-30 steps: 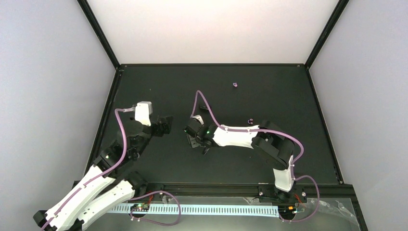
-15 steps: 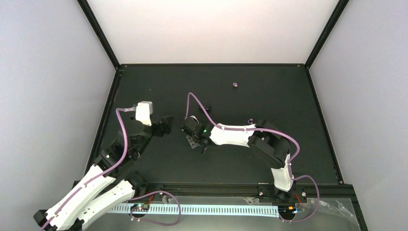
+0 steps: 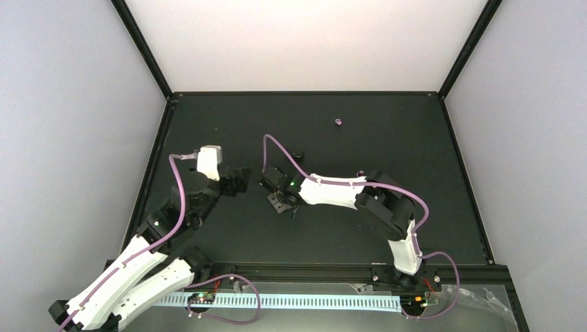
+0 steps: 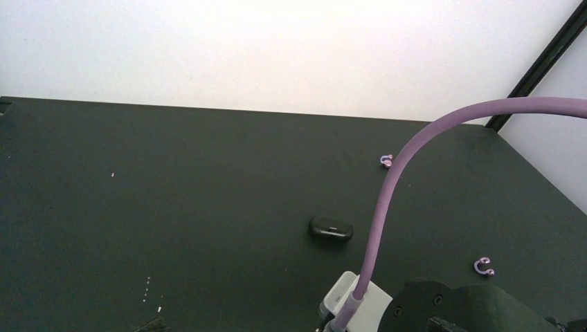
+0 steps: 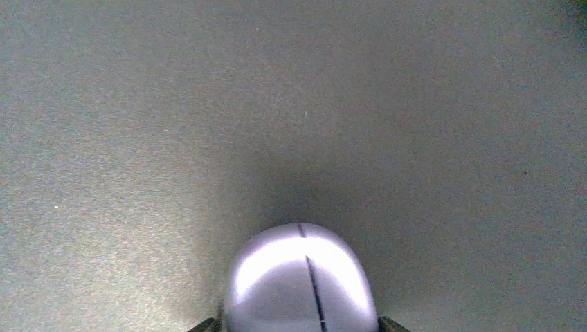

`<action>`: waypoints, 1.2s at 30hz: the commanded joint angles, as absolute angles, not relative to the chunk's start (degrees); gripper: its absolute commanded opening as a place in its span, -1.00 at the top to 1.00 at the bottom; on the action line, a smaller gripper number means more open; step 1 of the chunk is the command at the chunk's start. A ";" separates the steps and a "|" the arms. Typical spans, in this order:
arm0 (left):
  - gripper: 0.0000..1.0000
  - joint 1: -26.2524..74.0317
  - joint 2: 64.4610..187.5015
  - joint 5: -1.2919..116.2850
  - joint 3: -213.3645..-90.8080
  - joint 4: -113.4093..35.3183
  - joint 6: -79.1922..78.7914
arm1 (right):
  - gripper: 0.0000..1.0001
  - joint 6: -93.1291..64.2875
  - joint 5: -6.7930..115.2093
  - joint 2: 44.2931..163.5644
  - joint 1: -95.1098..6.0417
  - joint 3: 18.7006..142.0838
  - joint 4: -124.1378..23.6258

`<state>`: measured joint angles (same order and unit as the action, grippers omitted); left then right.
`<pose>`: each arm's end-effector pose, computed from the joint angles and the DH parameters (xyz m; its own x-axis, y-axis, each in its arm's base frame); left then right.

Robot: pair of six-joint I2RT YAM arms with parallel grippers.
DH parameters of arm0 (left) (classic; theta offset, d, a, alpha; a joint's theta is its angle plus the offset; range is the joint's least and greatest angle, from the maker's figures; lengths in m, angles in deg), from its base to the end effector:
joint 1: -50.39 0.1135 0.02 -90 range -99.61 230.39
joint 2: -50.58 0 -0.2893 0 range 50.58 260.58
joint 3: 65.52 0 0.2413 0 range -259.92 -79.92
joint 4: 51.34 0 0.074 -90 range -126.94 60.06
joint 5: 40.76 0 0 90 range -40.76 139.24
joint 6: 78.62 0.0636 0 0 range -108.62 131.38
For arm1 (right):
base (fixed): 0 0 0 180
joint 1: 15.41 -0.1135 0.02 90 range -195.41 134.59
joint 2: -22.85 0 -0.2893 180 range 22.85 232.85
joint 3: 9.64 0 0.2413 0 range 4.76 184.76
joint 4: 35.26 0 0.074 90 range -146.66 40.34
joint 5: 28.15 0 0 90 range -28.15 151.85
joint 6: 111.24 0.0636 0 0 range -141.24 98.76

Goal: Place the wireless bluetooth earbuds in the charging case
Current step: Pick up the charging case at the center of the board.

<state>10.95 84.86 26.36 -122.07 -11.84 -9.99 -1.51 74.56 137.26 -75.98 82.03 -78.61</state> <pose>0.1168 -0.0641 0.3286 -0.3218 -0.1700 -0.9314 0.1946 0.9509 -0.2408 0.2172 0.3565 0.1593 -0.6949 -0.5614 -0.4494 -0.6069 0.7931 -0.0525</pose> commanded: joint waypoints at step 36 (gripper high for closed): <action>-0.97 11.37 82.86 55.23 -117.36 -29.78 -12.52 | 0.24 -18.33 79.91 85.88 -83.23 55.02 -68.91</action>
<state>10.97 82.80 43.06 -116.89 -21.02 -11.49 -9.86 75.08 94.07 -78.30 57.47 -68.77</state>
